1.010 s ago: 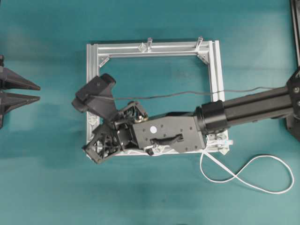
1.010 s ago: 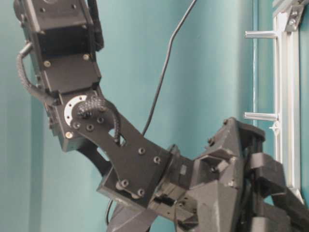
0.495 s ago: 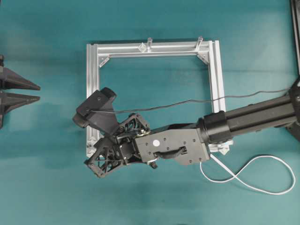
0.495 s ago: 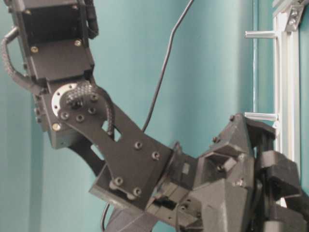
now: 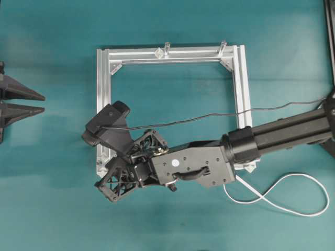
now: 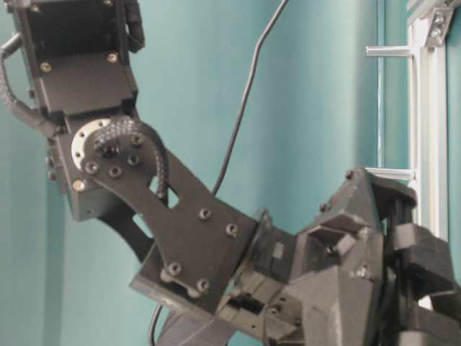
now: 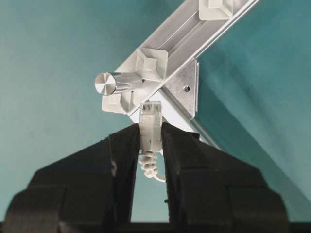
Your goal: Move the cable alternately left and right between 8 closely spaced pins so it hooks onto each one.
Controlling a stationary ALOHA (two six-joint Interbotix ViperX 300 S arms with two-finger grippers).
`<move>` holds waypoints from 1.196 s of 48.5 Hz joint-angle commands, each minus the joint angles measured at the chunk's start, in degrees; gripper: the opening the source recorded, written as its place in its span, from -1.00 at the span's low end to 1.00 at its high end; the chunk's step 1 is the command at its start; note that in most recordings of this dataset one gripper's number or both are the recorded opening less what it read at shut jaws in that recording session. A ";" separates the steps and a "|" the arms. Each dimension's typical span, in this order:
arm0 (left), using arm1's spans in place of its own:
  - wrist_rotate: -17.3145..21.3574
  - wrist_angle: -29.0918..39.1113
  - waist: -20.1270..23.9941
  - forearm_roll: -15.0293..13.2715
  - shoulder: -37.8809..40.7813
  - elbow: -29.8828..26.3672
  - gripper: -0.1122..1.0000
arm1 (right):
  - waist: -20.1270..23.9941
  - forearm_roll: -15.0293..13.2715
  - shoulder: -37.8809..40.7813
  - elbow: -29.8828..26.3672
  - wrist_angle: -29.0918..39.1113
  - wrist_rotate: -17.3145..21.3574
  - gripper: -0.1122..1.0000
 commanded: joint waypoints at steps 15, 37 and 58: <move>-0.35 -0.53 -0.26 0.18 0.35 -1.05 -0.14 | 0.70 0.09 -1.14 -1.58 -0.62 -0.09 -0.48; -0.35 -0.53 -0.26 0.18 0.35 -0.88 -0.14 | 3.43 0.62 -0.62 -1.67 -2.37 2.11 -0.48; -0.35 -0.62 -0.26 0.18 0.35 -1.14 -0.14 | 3.87 1.67 1.85 -5.45 -4.13 1.76 -0.48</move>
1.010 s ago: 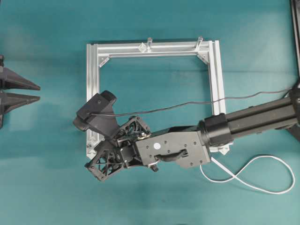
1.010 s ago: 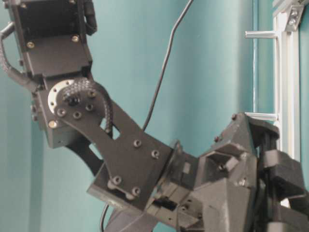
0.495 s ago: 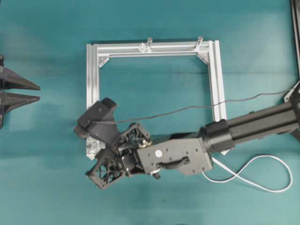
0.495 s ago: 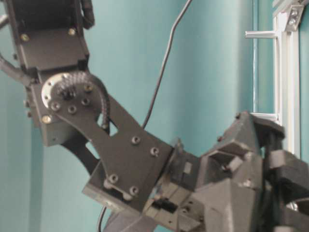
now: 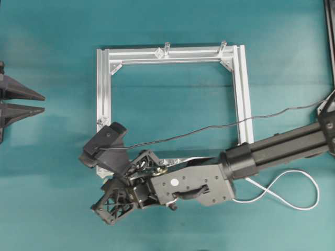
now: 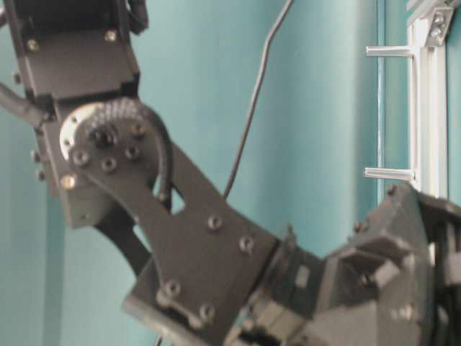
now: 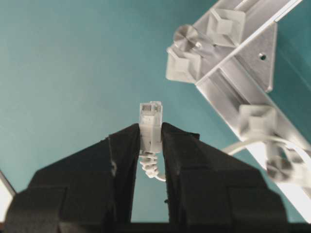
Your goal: Move the cable alternately left and right between 8 closely spaced pins so it hooks onto each one.
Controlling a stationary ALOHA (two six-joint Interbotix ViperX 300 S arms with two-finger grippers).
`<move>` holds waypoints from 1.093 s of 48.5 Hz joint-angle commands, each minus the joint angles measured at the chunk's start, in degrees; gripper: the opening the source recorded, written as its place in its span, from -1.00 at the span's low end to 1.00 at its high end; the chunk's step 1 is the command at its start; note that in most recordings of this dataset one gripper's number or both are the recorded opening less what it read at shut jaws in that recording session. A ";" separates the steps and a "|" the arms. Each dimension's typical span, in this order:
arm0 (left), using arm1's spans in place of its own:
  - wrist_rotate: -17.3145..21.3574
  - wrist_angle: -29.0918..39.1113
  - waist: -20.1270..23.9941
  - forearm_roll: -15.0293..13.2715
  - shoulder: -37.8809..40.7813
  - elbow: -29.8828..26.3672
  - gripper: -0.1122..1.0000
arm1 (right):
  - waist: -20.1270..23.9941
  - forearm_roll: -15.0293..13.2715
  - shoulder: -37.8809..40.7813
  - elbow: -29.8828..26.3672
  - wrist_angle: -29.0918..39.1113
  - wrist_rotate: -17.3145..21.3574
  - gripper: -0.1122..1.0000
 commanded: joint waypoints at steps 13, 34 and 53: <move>-0.44 -0.53 -0.26 0.18 0.35 -1.14 -0.14 | 0.53 -0.09 1.41 -5.98 -1.14 -1.49 -0.48; -0.44 -0.62 -0.26 0.18 0.35 -1.23 -0.14 | 0.44 -0.18 5.19 -12.66 -1.85 -3.16 -0.48; -0.44 -0.62 -0.26 0.18 0.35 -1.14 -0.14 | -0.53 -0.26 7.21 -15.82 -1.85 -3.96 -0.48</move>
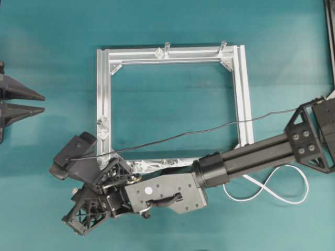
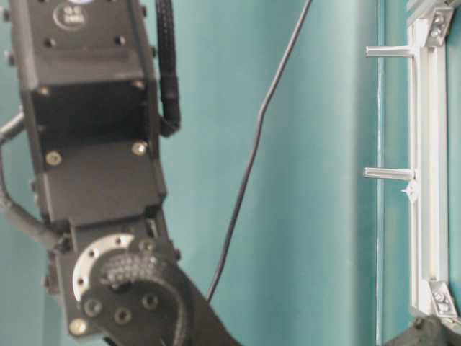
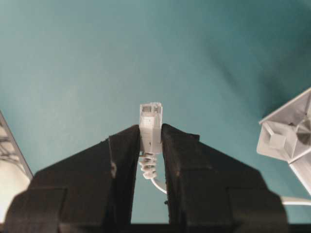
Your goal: Move the cable alternately left and right between 8 closely spaced pins so it hooks onto each one.
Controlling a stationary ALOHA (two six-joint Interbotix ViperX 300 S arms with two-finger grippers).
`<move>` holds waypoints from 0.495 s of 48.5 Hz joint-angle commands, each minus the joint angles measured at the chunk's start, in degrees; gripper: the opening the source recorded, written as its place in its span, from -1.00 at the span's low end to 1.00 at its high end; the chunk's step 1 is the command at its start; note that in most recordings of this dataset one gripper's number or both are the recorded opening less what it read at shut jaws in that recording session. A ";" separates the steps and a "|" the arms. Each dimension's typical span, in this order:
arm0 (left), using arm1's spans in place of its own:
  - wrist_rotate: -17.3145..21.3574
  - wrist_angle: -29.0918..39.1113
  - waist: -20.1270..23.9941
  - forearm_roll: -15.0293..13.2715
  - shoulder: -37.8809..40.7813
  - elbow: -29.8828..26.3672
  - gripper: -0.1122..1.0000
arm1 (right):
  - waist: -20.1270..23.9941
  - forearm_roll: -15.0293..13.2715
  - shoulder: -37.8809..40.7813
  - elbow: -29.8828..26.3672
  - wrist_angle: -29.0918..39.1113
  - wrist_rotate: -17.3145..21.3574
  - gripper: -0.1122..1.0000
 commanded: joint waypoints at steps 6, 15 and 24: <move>-0.44 -0.62 -0.26 0.18 0.35 -0.97 -0.14 | -1.67 -0.44 -1.49 -1.76 -0.62 -0.88 -0.48; -0.44 -0.62 -0.26 0.18 0.35 -0.79 -0.14 | -3.69 -1.14 -1.49 -2.29 -0.62 -0.97 -0.48; -0.44 -0.62 -0.26 0.18 0.35 -0.62 -0.14 | -4.83 -2.02 -1.49 -2.37 -0.35 -2.64 -0.48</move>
